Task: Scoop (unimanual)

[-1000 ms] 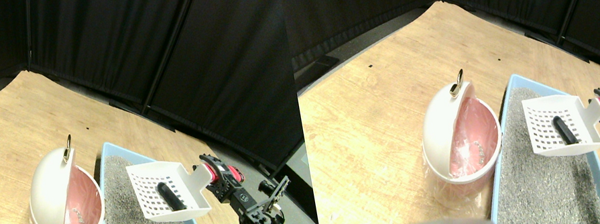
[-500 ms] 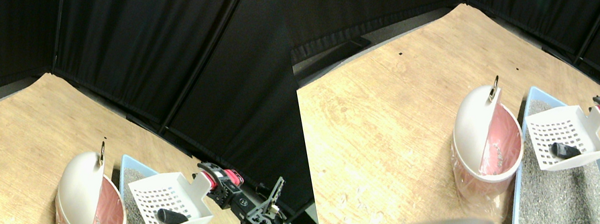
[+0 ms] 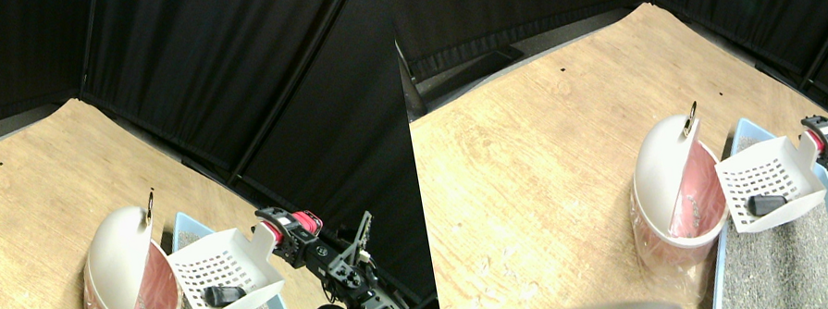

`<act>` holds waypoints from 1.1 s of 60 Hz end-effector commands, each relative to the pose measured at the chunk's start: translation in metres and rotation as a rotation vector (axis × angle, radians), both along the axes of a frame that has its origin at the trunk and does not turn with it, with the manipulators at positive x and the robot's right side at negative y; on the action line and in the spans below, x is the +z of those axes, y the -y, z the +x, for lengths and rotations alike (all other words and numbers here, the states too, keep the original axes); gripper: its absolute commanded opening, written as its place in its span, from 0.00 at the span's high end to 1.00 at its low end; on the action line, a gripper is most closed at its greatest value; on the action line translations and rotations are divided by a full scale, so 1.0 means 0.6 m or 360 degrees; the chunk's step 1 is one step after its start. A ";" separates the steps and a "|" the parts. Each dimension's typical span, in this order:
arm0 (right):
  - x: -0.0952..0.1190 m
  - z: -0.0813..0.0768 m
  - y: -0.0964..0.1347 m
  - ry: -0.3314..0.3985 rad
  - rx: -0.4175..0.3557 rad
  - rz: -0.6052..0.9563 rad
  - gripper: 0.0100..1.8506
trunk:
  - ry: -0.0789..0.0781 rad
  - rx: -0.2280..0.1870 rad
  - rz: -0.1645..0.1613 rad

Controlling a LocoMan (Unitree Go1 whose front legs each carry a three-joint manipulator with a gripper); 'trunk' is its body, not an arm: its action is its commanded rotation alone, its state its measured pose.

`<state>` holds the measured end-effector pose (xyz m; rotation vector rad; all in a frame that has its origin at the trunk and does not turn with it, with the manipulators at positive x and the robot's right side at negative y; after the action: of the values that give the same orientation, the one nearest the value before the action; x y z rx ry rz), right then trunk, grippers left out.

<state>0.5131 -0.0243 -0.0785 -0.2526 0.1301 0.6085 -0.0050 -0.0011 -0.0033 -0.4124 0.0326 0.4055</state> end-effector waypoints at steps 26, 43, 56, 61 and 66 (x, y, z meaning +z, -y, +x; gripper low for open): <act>0.021 0.009 -0.057 0.0119 0.0173 -0.0238 0.97 | 0.0026 0.0156 -0.0153; 0.027 0.009 -0.074 0.0381 0.0225 -0.0496 0.80 | 0.0038 0.0177 -0.0158; 0.043 0.005 -0.076 0.0619 0.0281 -0.0663 0.83 | 0.0037 0.0176 -0.0158; 0.046 0.005 -0.074 0.0675 0.0293 -0.0688 0.87 | 0.0043 0.0174 -0.0149; 0.049 0.006 -0.070 0.0696 0.0290 -0.0711 0.89 | 0.0041 0.0170 -0.0151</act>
<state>0.5161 0.0162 -0.0576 -0.8125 -0.1208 0.7159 -0.0052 -0.0007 -0.0037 -0.4157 0.0364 0.4059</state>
